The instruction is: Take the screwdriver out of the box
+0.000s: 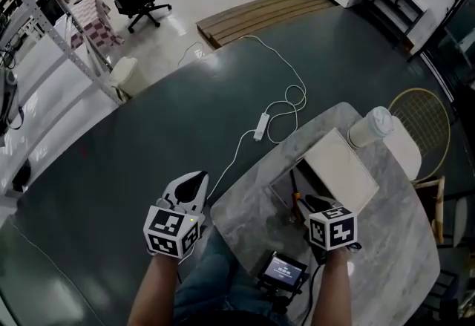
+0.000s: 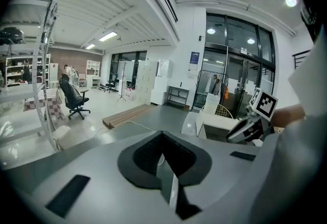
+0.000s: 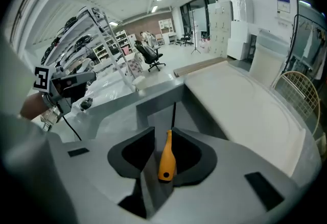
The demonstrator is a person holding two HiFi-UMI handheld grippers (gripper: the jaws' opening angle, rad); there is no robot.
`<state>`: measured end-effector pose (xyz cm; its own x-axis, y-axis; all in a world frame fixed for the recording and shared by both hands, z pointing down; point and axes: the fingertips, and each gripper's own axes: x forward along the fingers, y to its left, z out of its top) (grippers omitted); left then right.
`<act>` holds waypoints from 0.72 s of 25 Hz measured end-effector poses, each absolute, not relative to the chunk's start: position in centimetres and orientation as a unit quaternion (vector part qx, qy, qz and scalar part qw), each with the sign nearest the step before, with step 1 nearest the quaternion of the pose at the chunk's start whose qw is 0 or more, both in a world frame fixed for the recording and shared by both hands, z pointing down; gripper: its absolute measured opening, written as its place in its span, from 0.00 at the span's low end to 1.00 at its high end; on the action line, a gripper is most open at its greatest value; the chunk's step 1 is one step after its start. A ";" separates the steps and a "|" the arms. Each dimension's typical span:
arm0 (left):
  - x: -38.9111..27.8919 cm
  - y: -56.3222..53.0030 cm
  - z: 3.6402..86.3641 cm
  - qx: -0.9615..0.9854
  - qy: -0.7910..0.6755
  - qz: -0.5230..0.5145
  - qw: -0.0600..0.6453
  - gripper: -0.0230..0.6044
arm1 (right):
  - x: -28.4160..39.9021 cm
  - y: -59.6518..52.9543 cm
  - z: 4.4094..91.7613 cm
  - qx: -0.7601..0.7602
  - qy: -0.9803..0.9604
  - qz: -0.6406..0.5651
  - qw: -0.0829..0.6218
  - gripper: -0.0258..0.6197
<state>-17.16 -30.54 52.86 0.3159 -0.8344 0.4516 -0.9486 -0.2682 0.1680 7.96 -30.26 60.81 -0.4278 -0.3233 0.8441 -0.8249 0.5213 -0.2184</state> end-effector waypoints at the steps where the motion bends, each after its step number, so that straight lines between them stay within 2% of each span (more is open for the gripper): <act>1: -17.3 -30.6 53.2 0.783 -0.568 0.140 0.210 0.06 | 7.9 -30.2 61.5 0.364 -0.776 0.327 0.398 0.23; 9: -18.2 -31.6 55.6 0.775 -0.567 0.159 0.229 0.06 | 7.7 -30.5 65.3 0.357 -0.736 0.360 0.449 0.25; 12: -18.3 -32.1 55.9 0.776 -0.564 0.160 0.231 0.06 | 8.0 -30.6 66.2 0.367 -0.717 0.362 0.468 0.20; 18: -18.8 -32.6 56.5 0.778 -0.558 0.170 0.232 0.06 | 8.4 -30.9 66.3 0.391 -0.698 0.383 0.462 0.18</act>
<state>-18.77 -32.59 56.51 0.3196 -0.7900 0.5231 -0.9475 -0.2693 0.1722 8.38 -30.89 66.32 -0.2673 -0.1908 0.9445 -0.8996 0.4007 -0.1737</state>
